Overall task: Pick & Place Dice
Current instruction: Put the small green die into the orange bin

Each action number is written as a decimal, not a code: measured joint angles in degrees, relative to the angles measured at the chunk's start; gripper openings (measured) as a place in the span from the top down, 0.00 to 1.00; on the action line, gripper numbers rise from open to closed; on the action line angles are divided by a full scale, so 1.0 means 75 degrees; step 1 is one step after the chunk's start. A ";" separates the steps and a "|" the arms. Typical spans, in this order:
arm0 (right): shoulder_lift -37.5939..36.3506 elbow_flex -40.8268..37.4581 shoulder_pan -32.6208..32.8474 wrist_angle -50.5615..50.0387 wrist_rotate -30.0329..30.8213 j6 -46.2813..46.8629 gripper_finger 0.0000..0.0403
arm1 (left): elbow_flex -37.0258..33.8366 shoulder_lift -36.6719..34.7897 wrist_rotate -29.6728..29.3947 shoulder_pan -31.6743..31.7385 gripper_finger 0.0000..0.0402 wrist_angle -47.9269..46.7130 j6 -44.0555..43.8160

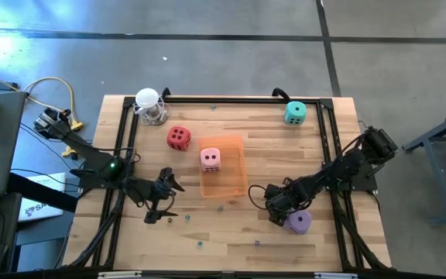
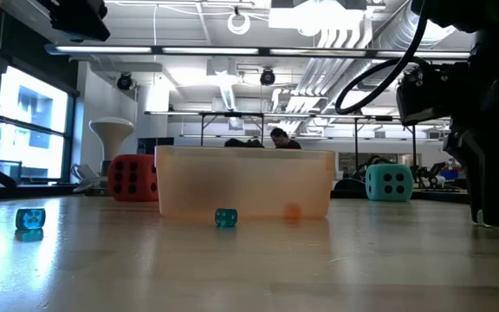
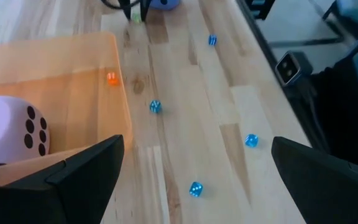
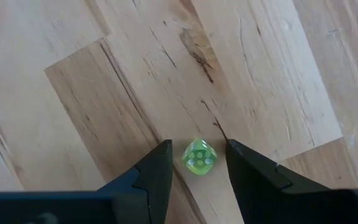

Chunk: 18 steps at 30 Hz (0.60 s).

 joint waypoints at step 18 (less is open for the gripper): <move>0.0000 0.0000 -0.0006 -0.0006 -0.0046 -0.0001 0.80 | 0.0000 0.0503 0.0000 0.0181 0.01 0.0064 -0.0012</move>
